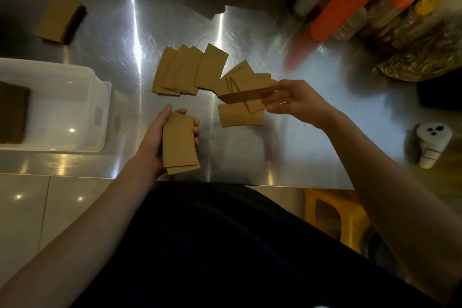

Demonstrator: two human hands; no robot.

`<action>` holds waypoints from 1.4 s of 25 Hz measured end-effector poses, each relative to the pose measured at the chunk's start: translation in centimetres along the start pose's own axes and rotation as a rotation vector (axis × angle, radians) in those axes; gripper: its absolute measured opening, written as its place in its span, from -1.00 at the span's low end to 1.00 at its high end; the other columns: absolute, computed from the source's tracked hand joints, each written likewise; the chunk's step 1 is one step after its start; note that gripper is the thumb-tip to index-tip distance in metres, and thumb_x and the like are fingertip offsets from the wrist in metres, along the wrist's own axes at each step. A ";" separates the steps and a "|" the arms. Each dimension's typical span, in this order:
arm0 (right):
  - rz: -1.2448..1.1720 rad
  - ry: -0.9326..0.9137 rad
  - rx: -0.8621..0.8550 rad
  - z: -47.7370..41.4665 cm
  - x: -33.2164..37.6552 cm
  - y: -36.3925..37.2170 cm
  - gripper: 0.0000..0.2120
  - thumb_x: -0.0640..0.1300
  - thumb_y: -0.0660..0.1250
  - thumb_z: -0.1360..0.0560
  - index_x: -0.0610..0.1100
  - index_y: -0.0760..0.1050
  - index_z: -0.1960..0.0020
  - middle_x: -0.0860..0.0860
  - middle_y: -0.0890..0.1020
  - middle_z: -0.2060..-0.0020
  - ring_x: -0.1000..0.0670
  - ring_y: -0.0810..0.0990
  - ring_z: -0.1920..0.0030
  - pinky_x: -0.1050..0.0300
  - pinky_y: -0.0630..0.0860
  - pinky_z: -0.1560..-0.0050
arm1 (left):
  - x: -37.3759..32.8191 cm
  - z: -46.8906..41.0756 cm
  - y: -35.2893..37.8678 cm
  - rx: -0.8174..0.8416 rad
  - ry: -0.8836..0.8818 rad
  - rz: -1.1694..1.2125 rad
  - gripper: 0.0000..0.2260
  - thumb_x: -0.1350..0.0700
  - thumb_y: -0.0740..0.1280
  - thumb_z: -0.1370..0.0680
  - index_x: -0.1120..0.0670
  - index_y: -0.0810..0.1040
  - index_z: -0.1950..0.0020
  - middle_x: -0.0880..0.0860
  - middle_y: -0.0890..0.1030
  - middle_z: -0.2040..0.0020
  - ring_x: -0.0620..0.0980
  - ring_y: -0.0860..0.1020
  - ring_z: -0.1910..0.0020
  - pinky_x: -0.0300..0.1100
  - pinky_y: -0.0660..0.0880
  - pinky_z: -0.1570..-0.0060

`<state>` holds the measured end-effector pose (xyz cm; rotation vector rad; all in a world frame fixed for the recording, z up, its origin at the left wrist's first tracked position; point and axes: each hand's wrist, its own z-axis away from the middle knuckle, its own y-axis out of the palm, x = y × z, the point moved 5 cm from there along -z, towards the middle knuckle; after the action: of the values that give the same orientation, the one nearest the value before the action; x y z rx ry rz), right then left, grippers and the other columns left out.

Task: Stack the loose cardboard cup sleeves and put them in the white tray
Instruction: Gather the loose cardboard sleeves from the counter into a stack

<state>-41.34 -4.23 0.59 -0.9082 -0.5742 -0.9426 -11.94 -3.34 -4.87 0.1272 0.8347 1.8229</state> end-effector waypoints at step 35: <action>1.024 -0.242 0.070 -11.4 1.4 0.3 -0.26 0.20 0.41 -0.41 -0.04 0.27 -0.48 -0.15 0.34 -0.40 -0.22 0.29 -0.38 -0.15 0.39 -0.29 | 4.6 -2.4 3.1 0.050 0.116 0.251 -0.69 -0.06 0.43 -0.45 0.03 0.53 -0.12 0.20 0.60 -0.02 0.07 0.62 0.12 -0.04 0.59 0.09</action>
<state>-39.96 -14.52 -4.36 -1.0821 -0.2655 0.1107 -17.36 -1.08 -6.18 0.1656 0.9813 2.0603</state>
